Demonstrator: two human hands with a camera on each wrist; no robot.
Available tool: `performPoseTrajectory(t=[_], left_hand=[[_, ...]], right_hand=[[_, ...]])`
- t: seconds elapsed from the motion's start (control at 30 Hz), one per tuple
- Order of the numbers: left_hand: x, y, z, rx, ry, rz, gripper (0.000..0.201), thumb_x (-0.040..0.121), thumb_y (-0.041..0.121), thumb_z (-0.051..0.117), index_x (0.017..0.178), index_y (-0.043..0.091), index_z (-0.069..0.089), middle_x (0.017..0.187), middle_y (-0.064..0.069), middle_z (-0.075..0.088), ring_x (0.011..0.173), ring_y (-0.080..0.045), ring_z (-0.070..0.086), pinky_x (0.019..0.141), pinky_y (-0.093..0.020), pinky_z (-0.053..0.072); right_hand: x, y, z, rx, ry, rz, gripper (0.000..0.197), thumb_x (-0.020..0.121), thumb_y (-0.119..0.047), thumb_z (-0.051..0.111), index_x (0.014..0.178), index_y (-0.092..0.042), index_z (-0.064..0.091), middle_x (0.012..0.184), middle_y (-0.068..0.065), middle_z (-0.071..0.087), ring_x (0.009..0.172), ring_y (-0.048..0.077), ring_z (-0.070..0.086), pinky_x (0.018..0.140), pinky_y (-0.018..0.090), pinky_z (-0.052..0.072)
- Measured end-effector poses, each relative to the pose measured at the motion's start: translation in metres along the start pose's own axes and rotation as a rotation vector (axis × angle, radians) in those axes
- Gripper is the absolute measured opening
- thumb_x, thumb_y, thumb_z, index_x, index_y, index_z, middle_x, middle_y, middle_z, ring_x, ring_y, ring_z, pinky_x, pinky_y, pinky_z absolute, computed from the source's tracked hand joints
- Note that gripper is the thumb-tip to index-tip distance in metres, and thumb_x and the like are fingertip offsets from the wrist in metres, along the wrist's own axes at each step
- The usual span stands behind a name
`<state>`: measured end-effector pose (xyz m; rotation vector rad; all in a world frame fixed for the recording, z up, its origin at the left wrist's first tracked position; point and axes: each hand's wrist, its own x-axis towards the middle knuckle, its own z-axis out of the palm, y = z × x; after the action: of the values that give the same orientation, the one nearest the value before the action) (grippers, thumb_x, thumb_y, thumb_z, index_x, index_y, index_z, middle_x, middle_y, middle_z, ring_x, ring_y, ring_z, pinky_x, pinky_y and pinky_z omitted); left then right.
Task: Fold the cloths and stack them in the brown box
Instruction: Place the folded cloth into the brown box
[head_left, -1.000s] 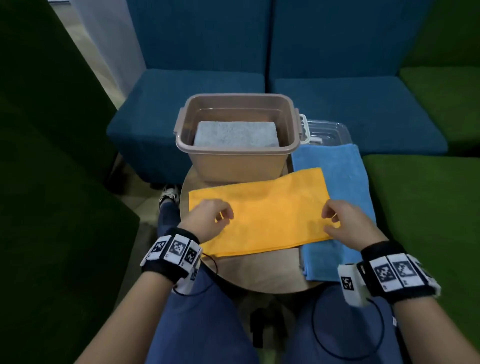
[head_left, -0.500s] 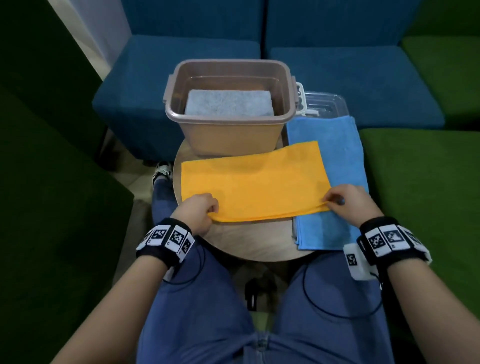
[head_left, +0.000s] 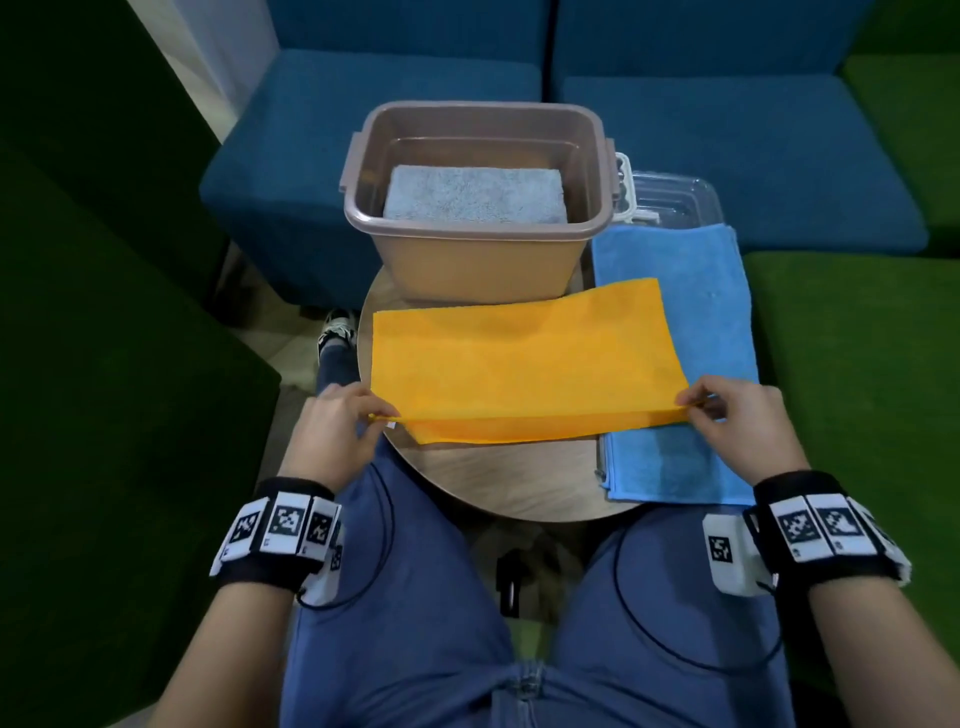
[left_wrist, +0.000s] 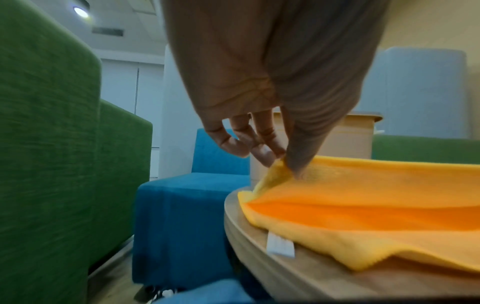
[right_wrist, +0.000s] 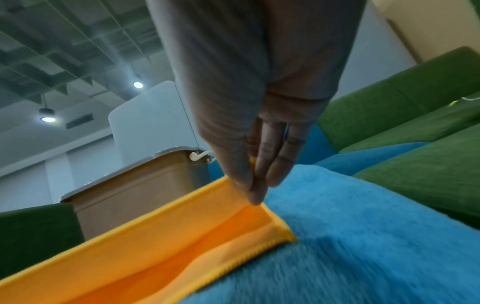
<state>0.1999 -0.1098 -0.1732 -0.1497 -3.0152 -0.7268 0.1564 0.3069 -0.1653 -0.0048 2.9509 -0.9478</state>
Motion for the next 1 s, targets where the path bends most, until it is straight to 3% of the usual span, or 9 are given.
performPoseTrajectory(t=[0.2,0.3,0.37,0.43,0.6,0.67,0.73,0.87,1.0], left_hand=[[0.005,0.002,0.012,-0.068,-0.049,-0.122,0.012,0.083,0.008,0.066,0.086,0.018,0.072,0.084,0.008,0.059,0.060,-0.011,0.052,0.064,-0.033,0.049],[0.018,0.010,0.016,0.024,-0.288,-0.107,0.010,0.084,0.018,0.064,0.093,0.022,0.066,0.097,0.007,0.058,0.072,-0.015,0.058,0.071,-0.037,0.051],[0.024,0.019,0.022,0.087,-0.458,-0.115,0.021,0.080,0.029,0.070,0.095,0.023,0.057,0.100,0.007,0.051,0.081,-0.018,0.056,0.072,-0.037,0.049],[0.028,0.025,0.027,0.135,-0.474,-0.115,0.033,0.075,0.039,0.073,0.091,0.023,0.048,0.096,0.009,0.045,0.081,-0.017,0.050,0.067,-0.033,0.043],[0.034,0.033,0.032,0.277,-0.406,-0.059,0.023,0.080,0.034,0.063,0.083,0.021,0.045,0.088,0.007,0.043,0.083,-0.024,0.054,0.065,-0.031,0.034],[0.033,0.034,0.031,0.327,-0.336,-0.038,0.011,0.083,0.029,0.057,0.088,0.020,0.053,0.090,0.004,0.049,0.091,-0.026,0.054,0.074,-0.035,0.036],[0.031,0.030,0.025,0.340,-0.215,-0.066,0.018,0.081,0.021,0.057,0.097,0.017,0.065,0.095,0.001,0.059,0.095,-0.028,0.054,0.081,-0.040,0.037],[0.022,0.022,-0.005,0.278,0.153,-0.131,0.017,0.070,0.006,0.060,0.082,0.013,0.070,0.084,-0.004,0.065,0.081,-0.032,0.056,0.072,-0.040,0.037],[0.009,0.030,-0.039,0.136,0.354,-0.150,0.024,0.075,0.015,0.050,0.085,0.021,0.071,0.086,0.004,0.064,0.080,-0.026,0.055,0.073,-0.038,0.036]], right_hand=[[-0.001,0.008,0.011,-0.008,-0.015,0.043,0.024,0.080,0.003,0.070,0.080,-0.020,0.065,0.082,0.003,0.070,0.077,0.019,0.066,0.083,0.032,0.054],[0.001,0.008,0.012,-0.097,-0.189,0.002,0.029,0.074,-0.007,0.080,0.089,-0.025,0.062,0.095,-0.001,0.066,0.089,0.018,0.063,0.083,0.036,0.052],[0.003,0.006,0.014,-0.178,-0.201,-0.021,0.029,0.073,-0.010,0.080,0.091,-0.025,0.062,0.100,-0.001,0.064,0.090,0.019,0.062,0.080,0.035,0.051],[0.005,0.002,0.015,-0.217,-0.179,-0.018,0.025,0.074,-0.008,0.077,0.091,-0.021,0.064,0.100,-0.001,0.063,0.090,0.020,0.062,0.077,0.036,0.051],[0.010,-0.004,0.022,-0.312,-0.149,0.000,0.023,0.075,-0.002,0.065,0.090,-0.018,0.062,0.094,0.001,0.059,0.084,0.027,0.061,0.072,0.040,0.050],[0.012,-0.004,0.023,-0.290,-0.138,0.010,0.020,0.078,0.000,0.062,0.090,-0.016,0.064,0.092,0.004,0.059,0.084,0.030,0.061,0.073,0.042,0.050],[0.014,-0.005,0.018,-0.231,-0.104,0.008,0.018,0.081,0.000,0.062,0.094,-0.011,0.068,0.093,0.009,0.064,0.086,0.031,0.062,0.078,0.041,0.051],[0.007,-0.020,-0.001,-0.046,0.176,-0.129,0.015,0.084,0.006,0.062,0.092,-0.003,0.070,0.089,0.010,0.066,0.077,0.018,0.059,0.075,0.028,0.045],[-0.005,-0.043,-0.018,0.194,0.381,-0.175,0.019,0.089,0.006,0.058,0.097,-0.008,0.068,0.093,0.002,0.066,0.080,0.006,0.056,0.074,0.009,0.040]])
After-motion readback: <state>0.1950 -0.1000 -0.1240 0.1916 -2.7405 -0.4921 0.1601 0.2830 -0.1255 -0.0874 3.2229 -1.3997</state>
